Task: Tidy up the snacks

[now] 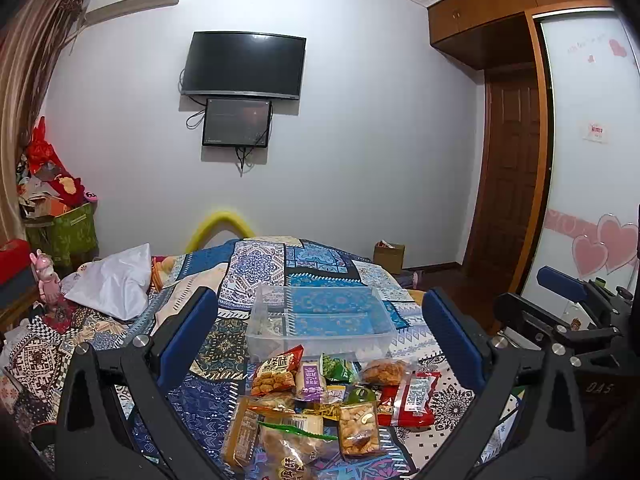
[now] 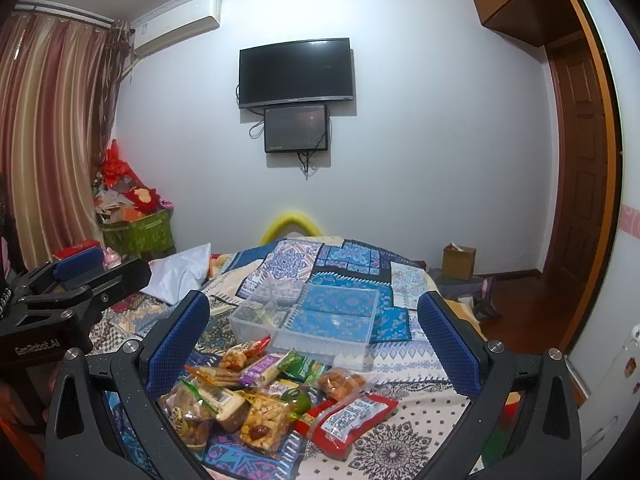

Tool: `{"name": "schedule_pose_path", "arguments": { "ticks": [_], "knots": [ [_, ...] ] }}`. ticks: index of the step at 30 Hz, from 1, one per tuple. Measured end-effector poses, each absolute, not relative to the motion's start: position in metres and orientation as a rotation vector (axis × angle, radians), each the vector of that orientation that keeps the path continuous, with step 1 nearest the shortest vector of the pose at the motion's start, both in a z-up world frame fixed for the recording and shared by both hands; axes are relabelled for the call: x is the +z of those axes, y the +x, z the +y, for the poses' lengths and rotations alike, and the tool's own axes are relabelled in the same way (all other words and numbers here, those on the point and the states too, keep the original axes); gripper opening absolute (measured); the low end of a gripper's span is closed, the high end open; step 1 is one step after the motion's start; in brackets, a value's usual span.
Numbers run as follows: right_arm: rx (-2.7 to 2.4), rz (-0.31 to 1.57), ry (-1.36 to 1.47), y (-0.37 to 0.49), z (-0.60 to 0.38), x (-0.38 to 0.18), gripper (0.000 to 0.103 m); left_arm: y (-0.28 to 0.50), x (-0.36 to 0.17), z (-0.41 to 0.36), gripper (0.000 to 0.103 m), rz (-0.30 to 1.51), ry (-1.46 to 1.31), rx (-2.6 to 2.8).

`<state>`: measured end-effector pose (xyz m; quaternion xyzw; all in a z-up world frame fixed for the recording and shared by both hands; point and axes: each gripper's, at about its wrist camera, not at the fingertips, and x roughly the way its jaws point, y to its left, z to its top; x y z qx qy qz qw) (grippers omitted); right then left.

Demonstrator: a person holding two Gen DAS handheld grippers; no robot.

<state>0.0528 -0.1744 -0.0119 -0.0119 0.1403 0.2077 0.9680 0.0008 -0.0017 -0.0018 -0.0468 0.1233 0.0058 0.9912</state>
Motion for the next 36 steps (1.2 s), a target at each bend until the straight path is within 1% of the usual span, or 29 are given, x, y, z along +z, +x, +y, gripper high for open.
{"name": "schedule_pose_path", "arguments": {
  "ticks": [36],
  "knots": [
    [0.417, 0.267, 0.003, 0.0488, -0.1801, -0.0066, 0.103, -0.0025, 0.003, -0.0042, 0.103, 0.25, -0.096, 0.007]
  ]
}}
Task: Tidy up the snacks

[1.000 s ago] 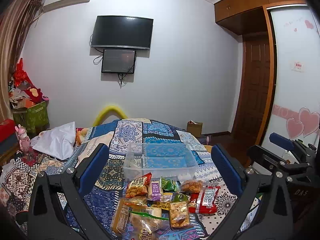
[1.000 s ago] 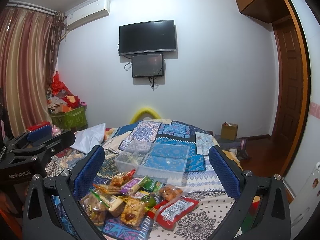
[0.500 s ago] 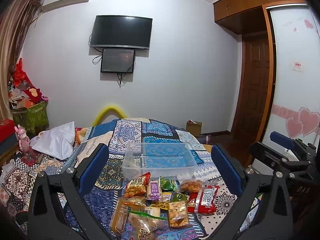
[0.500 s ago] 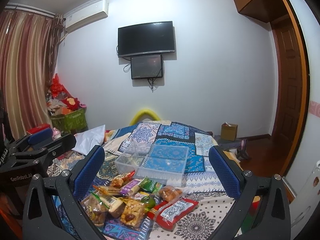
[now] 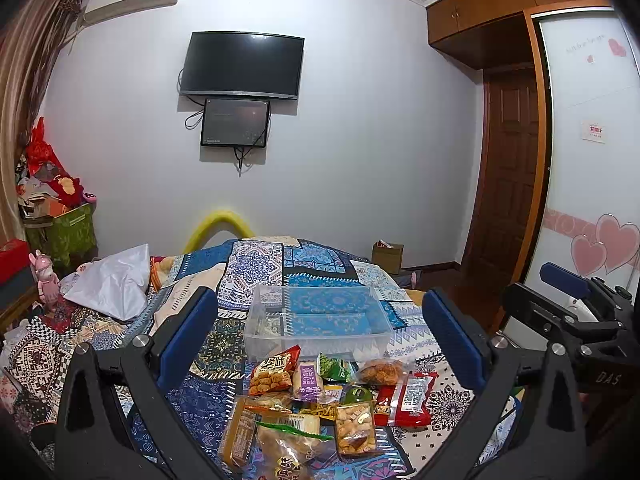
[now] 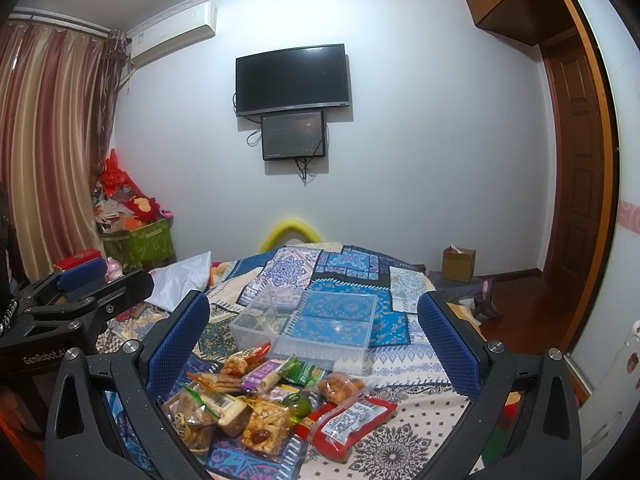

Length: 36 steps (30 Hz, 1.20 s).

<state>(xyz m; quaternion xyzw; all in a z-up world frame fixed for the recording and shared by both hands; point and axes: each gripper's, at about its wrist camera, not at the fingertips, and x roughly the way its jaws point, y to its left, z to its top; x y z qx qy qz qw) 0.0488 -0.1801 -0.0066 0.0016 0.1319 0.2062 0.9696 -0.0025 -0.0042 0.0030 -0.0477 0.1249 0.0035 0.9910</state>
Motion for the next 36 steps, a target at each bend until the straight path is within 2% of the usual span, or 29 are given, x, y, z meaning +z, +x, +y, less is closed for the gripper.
{"name": "schedule_pose_path", "arguments": {
  "ticks": [23, 36],
  "knots": [
    [0.42, 0.268, 0.007, 0.047, -0.178, -0.005, 0.103, 0.0, 0.006, -0.004, 0.103, 0.258, -0.094, 0.009],
    [0.404, 0.339, 0.015, 0.066, -0.182, -0.022, 0.103, 0.027, -0.024, 0.013, 0.103, 0.36, -0.085, 0.05]
  ]
}}
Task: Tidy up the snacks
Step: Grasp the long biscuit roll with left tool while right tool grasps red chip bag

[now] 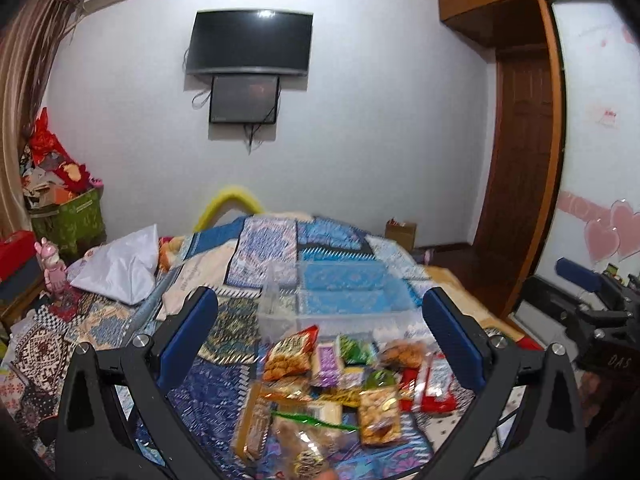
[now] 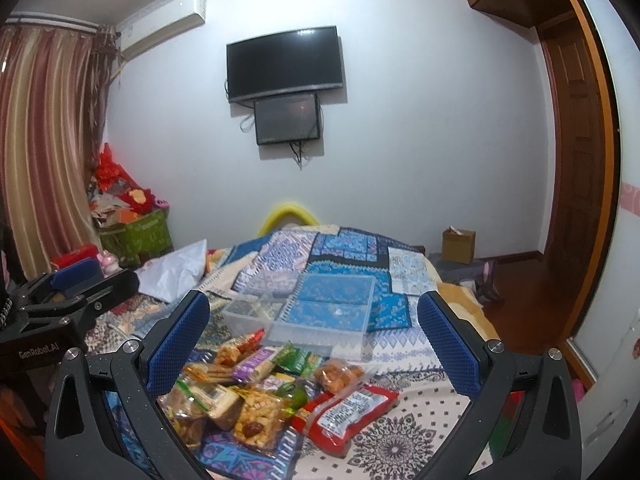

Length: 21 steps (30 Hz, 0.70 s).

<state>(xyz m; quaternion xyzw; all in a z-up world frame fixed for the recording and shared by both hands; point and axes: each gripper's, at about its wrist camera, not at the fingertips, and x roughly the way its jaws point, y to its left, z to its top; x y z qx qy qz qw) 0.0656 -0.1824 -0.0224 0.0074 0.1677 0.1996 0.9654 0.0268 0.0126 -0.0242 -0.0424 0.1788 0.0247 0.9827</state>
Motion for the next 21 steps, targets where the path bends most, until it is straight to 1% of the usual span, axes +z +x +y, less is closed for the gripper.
{"name": "schedule_pose_path", "arguments": {
  "ticks": [9, 15, 18, 20, 21],
  "knots": [
    [0.374, 0.476, 0.027, 0.099, -0.193, -0.06, 0.103, 0.064, -0.082, 0.049, 0.103, 0.56, -0.09, 0.126],
    [0.349, 0.581, 0.023, 0.117, -0.198, -0.087, 0.102, 0.075, -0.116, 0.076, 0.102, 0.642, -0.113, 0.173],
    [0.34, 0.65, 0.042, 0.124, -0.202, -0.104, 0.1, 0.081, -0.133, 0.092, 0.096, 0.696, -0.152, 0.197],
    [0.343, 0.694, 0.056, 0.13, -0.204, -0.114, 0.094, 0.083, -0.144, 0.1, 0.088, 0.738, -0.175, 0.202],
    [0.348, 0.717, 0.065, 0.133, -0.204, -0.119, 0.089, 0.083, -0.149, 0.103, 0.087, 0.76, -0.18, 0.205]
  ]
}}
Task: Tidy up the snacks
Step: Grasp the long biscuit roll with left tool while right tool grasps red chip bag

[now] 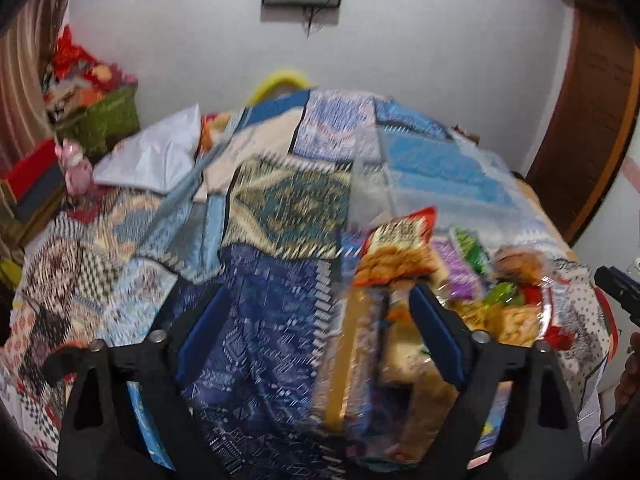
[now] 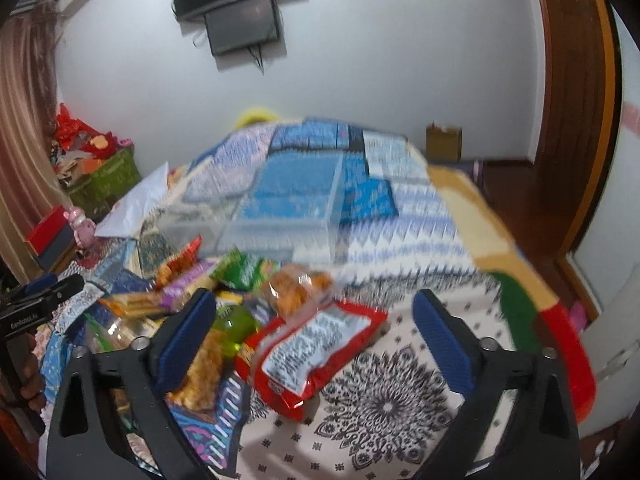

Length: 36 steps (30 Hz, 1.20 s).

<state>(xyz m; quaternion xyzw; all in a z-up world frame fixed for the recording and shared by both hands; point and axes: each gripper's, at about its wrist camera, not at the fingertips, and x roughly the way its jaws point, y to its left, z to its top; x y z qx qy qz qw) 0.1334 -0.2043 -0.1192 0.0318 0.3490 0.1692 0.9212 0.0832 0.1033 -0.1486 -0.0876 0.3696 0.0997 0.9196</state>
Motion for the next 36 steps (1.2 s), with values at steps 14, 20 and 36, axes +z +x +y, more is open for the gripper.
{"name": "schedule_pose_path", "arguments": {
  "ticks": [14, 20, 36],
  "knots": [
    [0.385, 0.921, 0.067, 0.155, -0.191, -0.169, 0.068, 0.093, -0.196, 0.104, 0.085, 0.902, -0.223, 0.096],
    [0.388, 0.941, 0.058, 0.164, -0.183, -0.174, 0.07, 0.106, -0.205, 0.107, 0.085, 0.924, -0.259, 0.073],
    [0.418, 1.002, 0.098, 0.183, -0.179, -0.188, 0.078, 0.121, -0.227, 0.102, 0.039, 0.991, -0.253, 0.06]
  ]
}}
